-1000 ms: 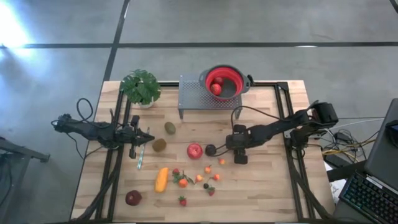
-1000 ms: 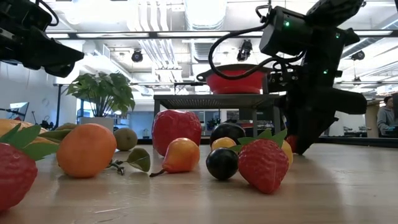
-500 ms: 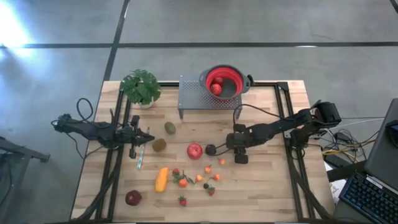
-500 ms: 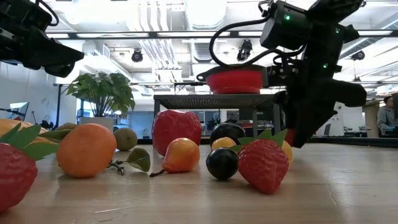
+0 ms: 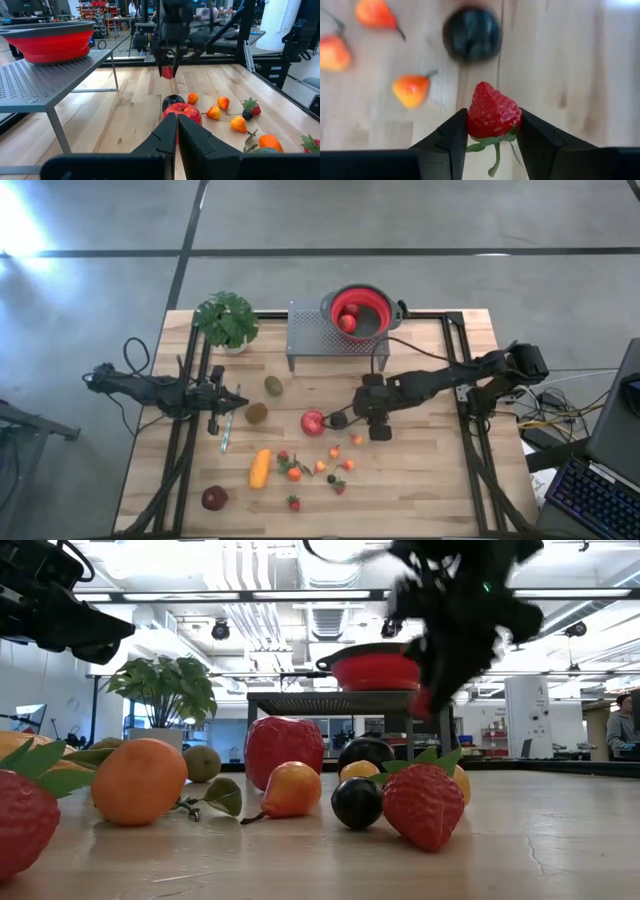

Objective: Pick & Place Fruit
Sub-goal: Put the strawberry into the strainer bowl on the shelf

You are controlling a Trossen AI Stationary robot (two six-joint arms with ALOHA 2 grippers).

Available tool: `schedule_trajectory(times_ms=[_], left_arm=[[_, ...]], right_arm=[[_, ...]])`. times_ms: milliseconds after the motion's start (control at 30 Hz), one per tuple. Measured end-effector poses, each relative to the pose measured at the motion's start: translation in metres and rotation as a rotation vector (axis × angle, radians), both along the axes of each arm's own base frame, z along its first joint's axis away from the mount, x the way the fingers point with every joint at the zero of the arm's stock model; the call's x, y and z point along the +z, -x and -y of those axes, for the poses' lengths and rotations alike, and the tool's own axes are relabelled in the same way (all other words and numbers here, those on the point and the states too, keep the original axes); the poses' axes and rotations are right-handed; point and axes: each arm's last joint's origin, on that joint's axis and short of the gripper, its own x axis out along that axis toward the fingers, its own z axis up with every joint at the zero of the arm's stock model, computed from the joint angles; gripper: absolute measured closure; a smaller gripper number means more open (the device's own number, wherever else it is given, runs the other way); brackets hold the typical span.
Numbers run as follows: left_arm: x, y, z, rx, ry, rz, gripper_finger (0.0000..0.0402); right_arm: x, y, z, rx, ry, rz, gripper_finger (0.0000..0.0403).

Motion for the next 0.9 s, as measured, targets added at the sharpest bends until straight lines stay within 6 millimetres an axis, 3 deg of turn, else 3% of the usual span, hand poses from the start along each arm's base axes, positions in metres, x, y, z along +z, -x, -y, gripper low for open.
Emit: schedule_trajectory(times_ms=[233, 500, 667, 900], left_arm=[[0.0, 0.0, 0.0, 0.0, 0.0, 0.0, 0.038], [0.0, 0.0, 0.0, 0.0, 0.0, 0.0, 0.038], [0.0, 0.0, 0.0, 0.0, 0.0, 0.0, 0.0381], [0.0, 0.0, 0.0, 0.0, 0.0, 0.0, 0.0381]], right_arm=[[0.056, -0.02, 0.012, 0.031, 0.033, 0.103, 0.0258], [0.111, -0.026, 0.048, -0.029, 0.07, 0.184, 0.0262], [0.131, -0.024, 0.07, -0.093, 0.082, 0.219, 0.0266], [0.14, -0.02, 0.095, -0.154, 0.101, 0.233, 0.0256]])
